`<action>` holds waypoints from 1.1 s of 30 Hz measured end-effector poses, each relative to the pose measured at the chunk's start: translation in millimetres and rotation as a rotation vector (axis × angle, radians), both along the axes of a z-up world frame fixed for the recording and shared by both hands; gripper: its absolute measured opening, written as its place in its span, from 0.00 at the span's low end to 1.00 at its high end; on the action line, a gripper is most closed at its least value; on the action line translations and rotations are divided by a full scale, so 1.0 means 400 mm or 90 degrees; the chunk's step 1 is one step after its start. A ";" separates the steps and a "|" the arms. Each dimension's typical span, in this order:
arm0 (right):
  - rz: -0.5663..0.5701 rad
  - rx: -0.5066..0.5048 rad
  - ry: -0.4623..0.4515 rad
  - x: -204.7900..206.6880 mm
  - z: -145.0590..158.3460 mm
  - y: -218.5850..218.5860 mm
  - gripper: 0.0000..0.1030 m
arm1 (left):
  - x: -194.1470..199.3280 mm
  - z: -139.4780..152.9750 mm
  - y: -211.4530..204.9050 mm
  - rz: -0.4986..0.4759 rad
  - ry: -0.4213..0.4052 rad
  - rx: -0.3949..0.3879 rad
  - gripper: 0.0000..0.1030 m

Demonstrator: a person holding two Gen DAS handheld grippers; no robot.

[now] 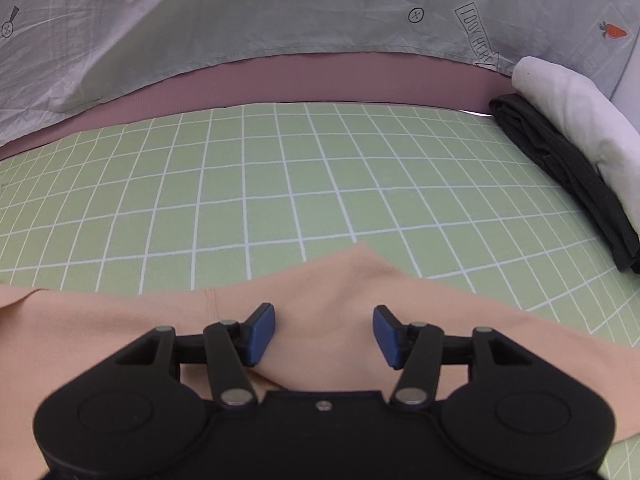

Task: Fold clothes

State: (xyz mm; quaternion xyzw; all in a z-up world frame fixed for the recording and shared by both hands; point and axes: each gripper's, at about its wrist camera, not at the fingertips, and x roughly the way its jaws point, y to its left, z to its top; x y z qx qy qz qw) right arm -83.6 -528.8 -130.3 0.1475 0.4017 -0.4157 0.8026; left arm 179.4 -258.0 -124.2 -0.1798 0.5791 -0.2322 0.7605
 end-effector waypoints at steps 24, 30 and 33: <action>0.003 0.067 -0.010 0.130 0.028 -0.032 0.60 | 0.062 -0.031 0.004 0.002 -0.018 0.036 0.09; 0.011 0.099 0.013 0.150 0.004 -0.015 0.59 | 0.042 -0.049 0.021 0.009 -0.004 0.033 0.07; 0.027 0.113 0.003 0.144 0.014 -0.016 0.35 | 0.035 -0.049 0.025 0.009 -0.005 0.032 0.07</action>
